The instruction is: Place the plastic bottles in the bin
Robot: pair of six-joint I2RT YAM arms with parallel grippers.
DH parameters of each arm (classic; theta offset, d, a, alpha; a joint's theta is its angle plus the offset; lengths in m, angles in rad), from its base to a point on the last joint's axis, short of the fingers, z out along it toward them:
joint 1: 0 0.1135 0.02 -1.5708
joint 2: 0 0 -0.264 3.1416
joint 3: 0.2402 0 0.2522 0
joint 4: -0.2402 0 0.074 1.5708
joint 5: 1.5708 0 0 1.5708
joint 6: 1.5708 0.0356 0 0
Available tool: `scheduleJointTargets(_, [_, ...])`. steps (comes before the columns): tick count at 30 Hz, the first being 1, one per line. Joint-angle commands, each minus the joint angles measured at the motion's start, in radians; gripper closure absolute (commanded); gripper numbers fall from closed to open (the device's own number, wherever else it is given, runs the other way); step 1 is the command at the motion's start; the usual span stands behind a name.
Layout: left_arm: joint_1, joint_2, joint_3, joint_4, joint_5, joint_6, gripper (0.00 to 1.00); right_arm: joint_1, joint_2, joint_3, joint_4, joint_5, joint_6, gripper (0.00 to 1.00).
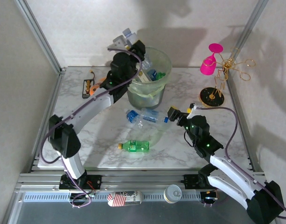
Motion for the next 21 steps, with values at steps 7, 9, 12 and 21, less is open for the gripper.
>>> scheduleJointTargets(7, [0.008,0.216,0.181,-0.108,0.046,-0.013,0.53,0.005,-0.113,-0.036,-0.081,0.047,0.026,0.01])
scheduleJointTargets(9, [0.008,0.242,0.201,-0.130,0.042,-0.018,0.51,0.004,-0.117,-0.038,-0.084,0.044,0.028,0.01])
scheduleJointTargets(12, [0.008,0.264,0.215,-0.154,0.044,-0.022,0.41,0.005,-0.118,-0.039,-0.087,0.037,0.031,0.01])
scheduleJointTargets(21, [0.008,0.233,0.226,-0.204,0.073,-0.016,0.08,0.004,-0.096,-0.022,-0.075,0.016,0.013,0.01])
